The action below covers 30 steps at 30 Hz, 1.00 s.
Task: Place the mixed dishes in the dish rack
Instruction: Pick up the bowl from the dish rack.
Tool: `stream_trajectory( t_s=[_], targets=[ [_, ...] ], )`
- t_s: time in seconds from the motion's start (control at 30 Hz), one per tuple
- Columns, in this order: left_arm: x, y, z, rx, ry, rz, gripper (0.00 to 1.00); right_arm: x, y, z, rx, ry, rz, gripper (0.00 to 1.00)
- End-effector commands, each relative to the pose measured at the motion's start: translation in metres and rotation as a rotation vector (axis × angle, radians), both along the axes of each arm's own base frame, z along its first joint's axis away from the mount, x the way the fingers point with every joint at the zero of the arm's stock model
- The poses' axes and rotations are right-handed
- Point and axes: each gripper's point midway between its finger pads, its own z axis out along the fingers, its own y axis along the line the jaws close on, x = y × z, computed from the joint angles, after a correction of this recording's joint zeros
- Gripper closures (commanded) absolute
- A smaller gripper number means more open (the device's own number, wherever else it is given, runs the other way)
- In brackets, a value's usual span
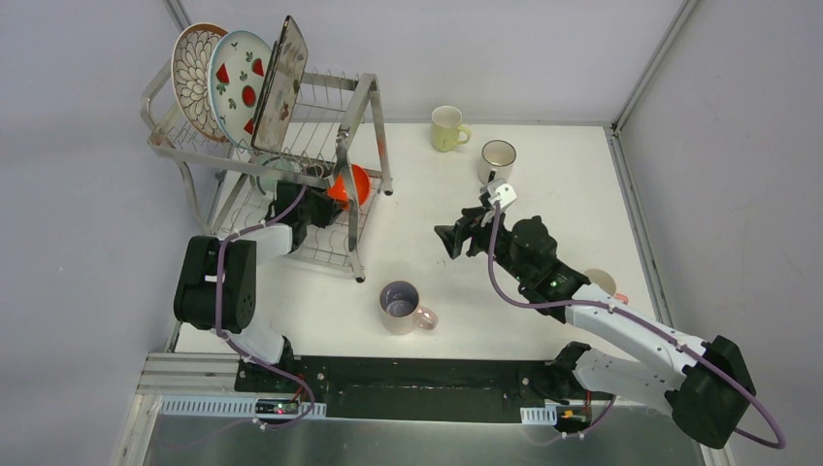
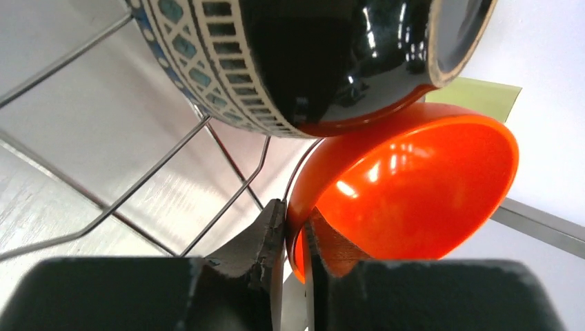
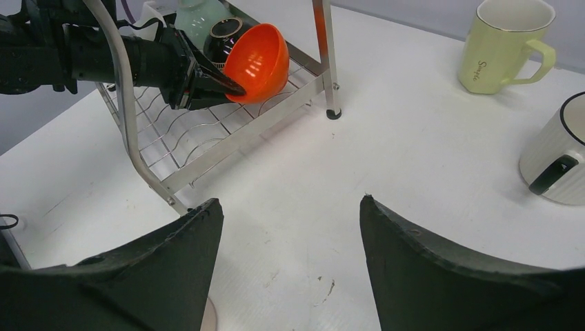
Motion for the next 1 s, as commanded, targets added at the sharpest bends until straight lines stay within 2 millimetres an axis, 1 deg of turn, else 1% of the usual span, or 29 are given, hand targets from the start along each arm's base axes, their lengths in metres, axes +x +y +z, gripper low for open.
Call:
stream_trajectory(
  t_s=[0.0, 0.17, 0.3, 0.37, 0.53, 0.63, 0.77, 0.97],
  targets=[
    [0.007, 0.016, 0.029, 0.045, -0.052, 0.073, 0.89, 0.001, 0.002, 0.023, 0.048, -0.066, 0.013, 0.25],
    [0.011, 0.033, 0.024, 0.034, -0.018, 0.127, 1.0, -0.002, -0.002, 0.026, 0.07, -0.066, -0.001, 0.26],
    [0.012, 0.045, 0.022, 0.035, -0.012, 0.151, 1.0, 0.0, -0.006, 0.027, 0.07, -0.059, -0.025, 0.26],
    [0.011, 0.047, 0.023, 0.029, -0.011, 0.153, 1.0, 0.001, -0.008, 0.029, 0.071, -0.052, -0.038, 0.26],
    [0.004, 0.039, 0.035, 0.0, -0.023, 0.11, 1.0, 0.001, -0.01, 0.031, 0.096, -0.021, -0.061, 0.26],
    [-0.006, 0.039, 0.039, 0.004, -0.012, 0.106, 1.0, 0.0, -0.008, 0.03, 0.111, 0.008, -0.058, 0.26],
    [-0.022, 0.045, 0.044, 0.028, 0.008, 0.13, 1.0, -0.001, -0.009, 0.031, 0.105, 0.018, -0.059, 0.26],
    [-0.057, 0.058, 0.045, 0.075, 0.084, 0.193, 1.0, -0.004, -0.011, 0.033, 0.097, 0.025, -0.058, 0.26]
  ],
)
